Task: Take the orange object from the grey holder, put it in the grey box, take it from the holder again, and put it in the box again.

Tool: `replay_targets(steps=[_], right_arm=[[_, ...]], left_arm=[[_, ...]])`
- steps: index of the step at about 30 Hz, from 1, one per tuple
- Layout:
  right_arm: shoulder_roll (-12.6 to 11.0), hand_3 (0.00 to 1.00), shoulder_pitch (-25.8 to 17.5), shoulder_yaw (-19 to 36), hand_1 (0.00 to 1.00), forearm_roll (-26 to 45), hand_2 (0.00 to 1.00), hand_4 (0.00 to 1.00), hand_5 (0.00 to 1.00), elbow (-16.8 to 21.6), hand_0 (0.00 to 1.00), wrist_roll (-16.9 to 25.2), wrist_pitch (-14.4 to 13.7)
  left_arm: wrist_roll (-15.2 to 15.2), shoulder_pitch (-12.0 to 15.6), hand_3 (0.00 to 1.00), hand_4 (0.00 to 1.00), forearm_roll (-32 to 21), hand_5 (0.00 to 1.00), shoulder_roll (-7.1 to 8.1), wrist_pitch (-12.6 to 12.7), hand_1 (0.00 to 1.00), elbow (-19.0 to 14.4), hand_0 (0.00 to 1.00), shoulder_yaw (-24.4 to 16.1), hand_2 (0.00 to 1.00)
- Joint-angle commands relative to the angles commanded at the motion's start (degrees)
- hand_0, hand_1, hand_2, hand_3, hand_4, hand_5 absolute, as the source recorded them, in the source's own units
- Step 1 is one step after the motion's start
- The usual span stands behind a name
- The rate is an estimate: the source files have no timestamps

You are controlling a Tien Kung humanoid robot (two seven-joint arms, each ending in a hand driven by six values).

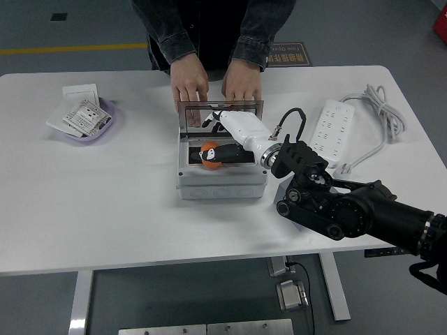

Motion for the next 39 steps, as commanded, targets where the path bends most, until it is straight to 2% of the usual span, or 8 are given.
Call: replay_targets(steps=[13,19,24,32,33,38,39], right_arm=[[-7.06,0.687,-9.44,15.53,0.576,-9.79,0.590,0.998,0.640,15.73,0.627,-3.68,4.87],[-8.89,0.677,-10.69,19.89,0.565,-10.64,0.585,0.998,0.653,21.85,0.617,-4.15,5.64],[-8.98,0.673,-9.31,20.76,0.568,-9.89,0.586,0.998,0.667,20.76,0.613,-3.93,5.82],[-8.21,0.670,-5.70,19.80,0.562,-7.50,0.584,0.998,0.674,15.34,0.610,-3.70,7.08],[-7.99,0.681,-5.16,19.48,0.590,-7.09,0.595,0.998,0.716,14.55,0.652,-3.65,7.15],[-6.76,0.681,-2.64,17.21,0.590,-4.76,0.595,0.998,0.716,10.80,0.652,-3.21,7.07],[-6.42,0.672,-2.07,16.47,0.666,-4.16,0.655,0.998,0.752,9.94,0.729,-3.07,6.98]], left_arm=[[0.43,0.25,0.625,0.527,1.72,0.077,-0.21,-0.11,0.720,0.00,0.666,-1.77,0.622],[0.51,0.25,0.624,0.531,2.20,0.079,-0.24,-0.10,0.720,0.00,0.666,-2.28,0.622],[0.45,0.17,0.621,0.507,1.93,0.053,-0.26,-0.10,0.720,0.00,0.666,-1.95,0.616],[0.61,0.12,0.618,0.497,2.28,0.043,-0.18,-0.13,0.720,0.00,0.666,-2.21,0.613],[0.62,0.09,0.615,0.495,2.33,0.043,-0.16,-0.13,0.720,0.00,0.666,-2.23,0.612],[0.56,-0.10,0.615,0.495,2.02,0.043,-0.12,-0.13,0.720,0.00,0.666,-1.90,0.612],[0.53,-0.14,0.615,0.494,1.86,0.042,-0.11,-0.14,0.720,0.00,0.665,-1.73,0.612]])
